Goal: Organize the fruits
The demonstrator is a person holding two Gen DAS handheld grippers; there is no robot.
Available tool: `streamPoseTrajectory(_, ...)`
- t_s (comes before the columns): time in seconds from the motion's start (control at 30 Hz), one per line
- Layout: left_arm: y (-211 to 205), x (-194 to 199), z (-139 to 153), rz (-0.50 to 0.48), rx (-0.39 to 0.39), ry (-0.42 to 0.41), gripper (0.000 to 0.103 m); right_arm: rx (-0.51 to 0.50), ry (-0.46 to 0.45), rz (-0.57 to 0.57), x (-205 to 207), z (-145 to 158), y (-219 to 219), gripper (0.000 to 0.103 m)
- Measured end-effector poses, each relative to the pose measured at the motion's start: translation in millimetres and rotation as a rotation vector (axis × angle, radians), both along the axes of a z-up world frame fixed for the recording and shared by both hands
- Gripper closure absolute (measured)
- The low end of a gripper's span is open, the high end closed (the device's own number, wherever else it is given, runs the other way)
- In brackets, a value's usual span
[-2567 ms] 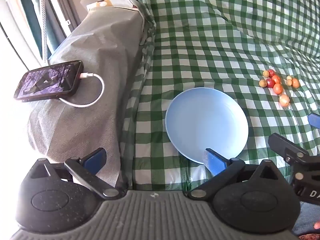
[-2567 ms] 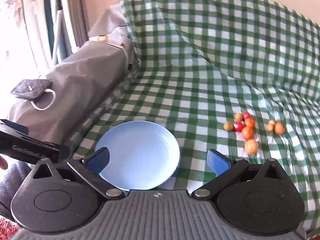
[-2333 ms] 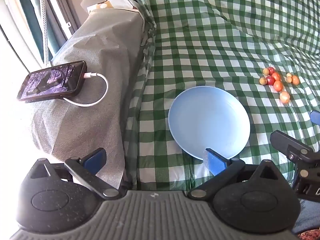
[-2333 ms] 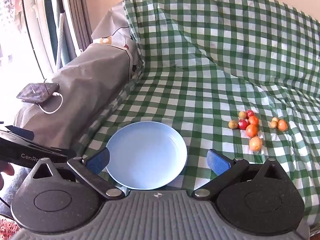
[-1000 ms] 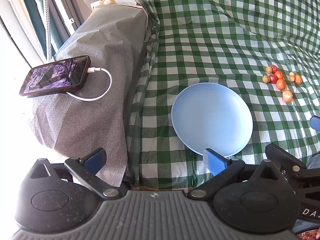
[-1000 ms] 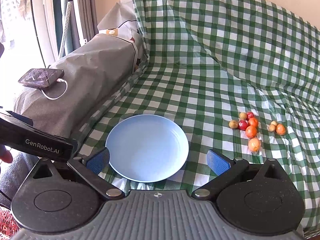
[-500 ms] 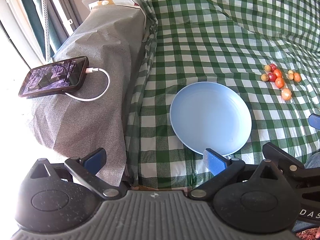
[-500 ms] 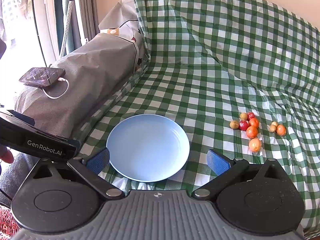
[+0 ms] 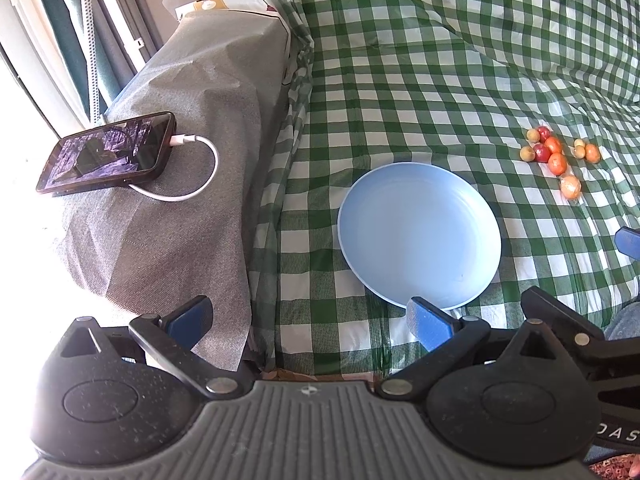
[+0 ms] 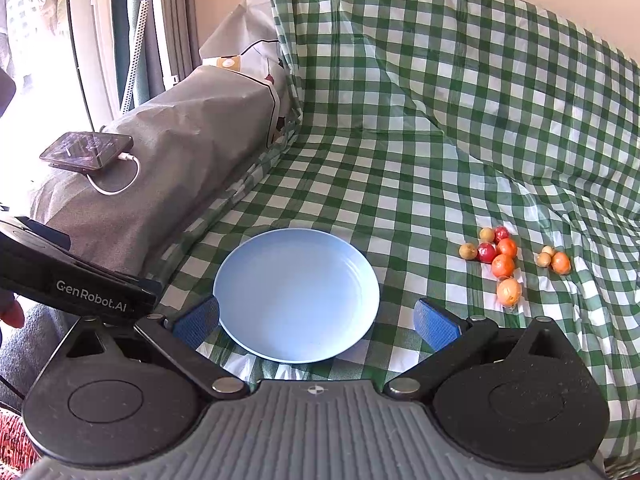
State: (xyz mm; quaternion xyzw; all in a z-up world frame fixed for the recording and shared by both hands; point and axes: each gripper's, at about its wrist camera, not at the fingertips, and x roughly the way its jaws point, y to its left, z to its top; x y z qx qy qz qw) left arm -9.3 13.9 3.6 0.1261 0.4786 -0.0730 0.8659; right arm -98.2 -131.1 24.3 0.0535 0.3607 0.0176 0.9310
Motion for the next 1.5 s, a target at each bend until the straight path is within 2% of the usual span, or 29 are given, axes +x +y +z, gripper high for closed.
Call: streamPoseTrajectory(1.5,-4.4,1.4,-0.3,0.002,0.035,0.000,0.000,-0.001,0.004,-0.018,-3.1,-0.3,0.7,0.000)
